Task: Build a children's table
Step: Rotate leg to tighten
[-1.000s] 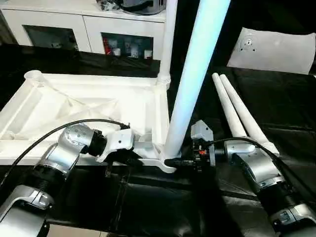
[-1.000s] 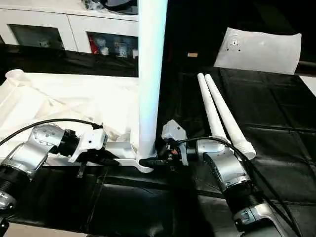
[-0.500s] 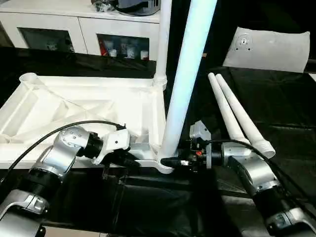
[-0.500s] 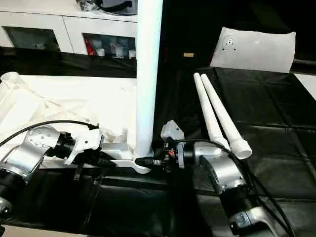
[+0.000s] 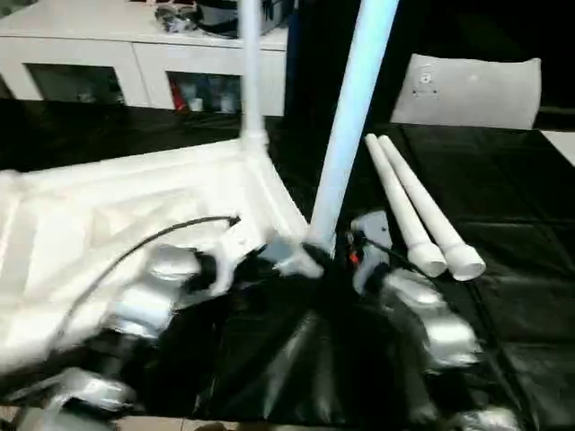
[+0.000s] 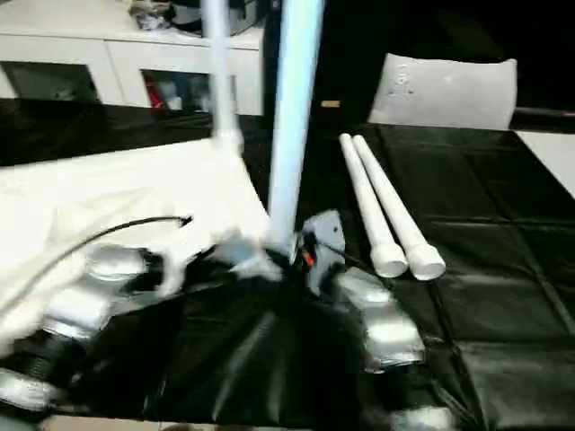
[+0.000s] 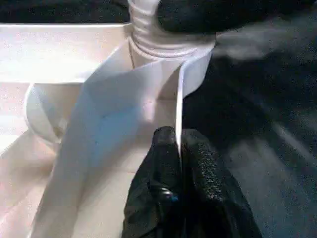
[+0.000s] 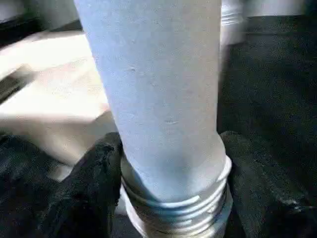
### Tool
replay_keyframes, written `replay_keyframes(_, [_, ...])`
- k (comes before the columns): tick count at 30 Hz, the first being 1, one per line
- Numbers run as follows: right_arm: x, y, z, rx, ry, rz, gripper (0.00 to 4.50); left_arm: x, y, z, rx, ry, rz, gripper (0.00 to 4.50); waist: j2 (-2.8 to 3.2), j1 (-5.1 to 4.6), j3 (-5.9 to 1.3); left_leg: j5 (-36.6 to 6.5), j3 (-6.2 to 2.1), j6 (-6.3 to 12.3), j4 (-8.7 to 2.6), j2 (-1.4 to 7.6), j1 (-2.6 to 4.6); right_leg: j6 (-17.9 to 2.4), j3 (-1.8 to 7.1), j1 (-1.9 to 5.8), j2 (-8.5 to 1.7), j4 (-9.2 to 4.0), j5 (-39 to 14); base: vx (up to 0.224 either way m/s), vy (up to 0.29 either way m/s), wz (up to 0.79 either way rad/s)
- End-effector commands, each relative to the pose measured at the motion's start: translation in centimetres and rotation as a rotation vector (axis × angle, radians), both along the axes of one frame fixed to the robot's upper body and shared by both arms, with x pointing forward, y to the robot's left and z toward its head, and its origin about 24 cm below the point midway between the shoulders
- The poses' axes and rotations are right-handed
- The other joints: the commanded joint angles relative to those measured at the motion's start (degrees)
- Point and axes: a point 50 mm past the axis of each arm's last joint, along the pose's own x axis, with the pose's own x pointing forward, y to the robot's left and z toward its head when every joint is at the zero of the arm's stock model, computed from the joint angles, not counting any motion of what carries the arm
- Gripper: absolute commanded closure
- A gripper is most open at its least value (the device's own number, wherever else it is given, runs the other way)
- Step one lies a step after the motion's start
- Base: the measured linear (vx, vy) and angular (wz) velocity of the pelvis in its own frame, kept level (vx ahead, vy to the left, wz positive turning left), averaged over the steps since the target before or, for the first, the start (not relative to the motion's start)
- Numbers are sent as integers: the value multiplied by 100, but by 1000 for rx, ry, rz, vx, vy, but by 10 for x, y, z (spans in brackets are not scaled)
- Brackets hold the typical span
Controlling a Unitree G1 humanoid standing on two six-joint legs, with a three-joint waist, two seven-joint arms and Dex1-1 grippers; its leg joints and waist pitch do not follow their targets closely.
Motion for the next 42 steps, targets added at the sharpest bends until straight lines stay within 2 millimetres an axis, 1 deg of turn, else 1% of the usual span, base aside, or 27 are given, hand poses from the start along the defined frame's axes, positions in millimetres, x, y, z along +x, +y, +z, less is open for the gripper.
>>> replay_keyframes(1, [-6,18,-27,1,187,-81,177,3,-34,17,-96,-74,32,450,42,-13,-242,-1978,-144,-274,-520,229,41,-837,249,63,-449,-593,-2373,0,0,0])
replay_keyframes(2, [-5,19,-27,3,191,-90,177,3,-35,17,-96,-77,40,450,35,-36,-234,-1999,-131,-272,-517,229,50,-868,253,38,-433,-597,-2268,0,0,0])
replay_keyframes(3, [-4,22,-27,10,206,-114,177,5,-37,18,-93,-87,65,450,21,-41,-239,-2016,-131,-263,-513,213,49,-877,249,47,-427,-598,-2200,0,0,0])
replay_keyframes(5, [-2,27,-25,2,195,-127,177,7,-39,19,-67,-106,93,450,26,-61,-243,-1973,-134,-242,-522,211,29,-851,248,61,-425,-600,-2089,0,0,0])
replay_keyframes(6, [-2,28,-23,9,177,-136,122,7,-38,18,-38,-118,96,450,25,-56,-257,-1911,-129,-216,-516,215,31,-854,252,67,-423,-590,-1913,0,0,0])
replay_keyframes(8, [-2,26,-22,21,169,-153,108,5,-35,17,-15,-115,85,450,33,-56,-272,-1763,-118,-176,-514,218,11,-892,261,84,-415,-565,-1571,0,0,0])
replay_keyframes(10, [-2,20,-20,22,145,-167,72,5,-30,15,23,-124,68,450,34,-38,-306,-1367,-102,-101,-489,217,-21,-983,259,123,-405,-504,-920,0,0,0])
replay_keyframes(11, [-1,17,-19,14,127,-173,72,4,-27,14,35,-119,62,450,76,-39,-317,-1276,-102,-97,-481,216,-21,-1013,257,126,-402,-482,-758,0,0,0])
replay_keyframes(12, [-1,13,-18,11,112,-180,64,4,-24,12,46,-115,57,450,58,-50,-317,-1162,-88,-70,-471,208,-37,-1067,248,140,-388,-469,-502,0,0,0])
replay_keyframes(13, [0,5,-16,3,87,-193,61,4,-18,10,75,-115,51,450,72,-45,-329,-1067,-82,-54,-460,212,-25,-1113,241,144,-383,-454,-295,0,0,0])
replay_keyframes(14, [0,1,-14,0,72,-198,42,3,-15,9,84,-113,46,450,66,-43,-330,-1023,-77,-45,-452,209,-31,-1128,240,154,-384,-448,-216,0,0,0])
replay_keyframes(16, [-1,-21,-5,15,-7,-188,21,1,-3,5,120,-100,-4,450,80,-36,-335,-956,-72,2,-438,211,-41,-1180,235,179,-385,-435,-21,0,0,0])
replay_keyframes(18, [-2,-27,-3,16,-25,-183,16,0,-1,4,118,-93,-27,450,76,-40,-339,-910,-71,53,-433,209,-52,-1236,228,194,-383,-417,107,0,0,0])
replay_keyframes(19, [-3,-36,3,9,-64,-146,7,-2,4,3,123,-84,-71,450,70,-42,-326,-946,-67,80,-435,209,-47,-1264,225,189,-383,-432,40,0,0,0])
replay_keyframes(20, [-4,-40,6,5,-83,-119,7,-3,6,3,130,-83,-91,450,80,-31,-324,-961,-72,77,-437,213,-47,-1254,225,202,-391,-432,-11,0,0,0])
replay_keyframes(22, [-8,-49,14,-16,-126,-32,7,-4,14,2,149,-61,-137,450,77,-19,-319,-1044,-61,106,-433,222,-28,-1271,226,188,-383,-449,-152,0,0,0])
replay_keyframes(23, [-9,-51,15,-20,-132,-14,7,-3,15,2,162,-60,-145,450,91,-6,-318,-1053,-57,108,-429,229,-20,-1276,232,179,-388,-449,-167,0,0,0])
replay_keyframes(25, [-12,-57,22,-57,-163,113,7,-5,21,3,178,-50,-227,450,69,20,-309,-1106,-61,123,-434,219,-25,-1249,227,193,-385,-462,-355,0,0,0])
replay_keyframes(27, [-16,-62,28,-91,-183,239,7,-7,26,4,202,-46,-331,450,83,42,-304,-1099,-67,133,-433,223,-21,-1198,231,193,-393,-465,-439,0,0,0])
replay_keyframes(28, [-18,-63,30,-110,-181,328,7,-9,28,6,200,-28,-375,450,71,36,-299,-1131,-57,143,-429,220,-11,-1217,233,187,-388,-464,-464,0,0,0])
replay_keyframes(32, [-19,-65,32,-162,-160,486,7,-9,29,10,174,4,-446,450,62,37,-318,-992,-46,207,-404,224,-21,-1407,226,192,-406,-430,-302,0,0,0])
replay_keyframes(33, [-19,-65,33,-177,-155,527,7,-10,30,10,178,14,-472,450,39,50,-329,-914,-42,246,-395,232,-9,-1466,218,187,-403,-417,-193,0,0,0])
replay_keyframes(34, [-18,-64,34,-187,-151,556,7,-10,30,10,180,21,-492,450,51,71,-334,-827,-44,278,-390,241,-10,-1514,218,191,-408,-394,-67,0,0,0])
replay_keyframes(37, [-18,-62,35,-213,-143,637,7,-11,30,11,198,20,-550,450,57,104,-339,-778,-35,327,-374,242,-4,-1561,209,188,-396,-377,28,0,0,0])
replay_keyframes(38, [-17,-60,35,-229,-135,694,7,-12,31,12,206,29,-585,450,44,117,-332,-794,-35,325,-375,244,-15,-1575,209,195,-409,-371,7,0,0,0])
replay_keyframes(39, [-17,-58,35,-238,-133,722,7,-12,32,13,213,30,-601,450,17,129,-328,-855,-29,309,-382,248,-9,-1557,204,188,-410,-389,-148,0,0,0])
replay_keyframes(42, [-15,-54,35,-254,-125,776,7,-12,32,14,219,34,-634,450,28,171,-329,-858,-28,262,-377,254,-7,-1528,213,184,-428,-385,-296,0,0,0])
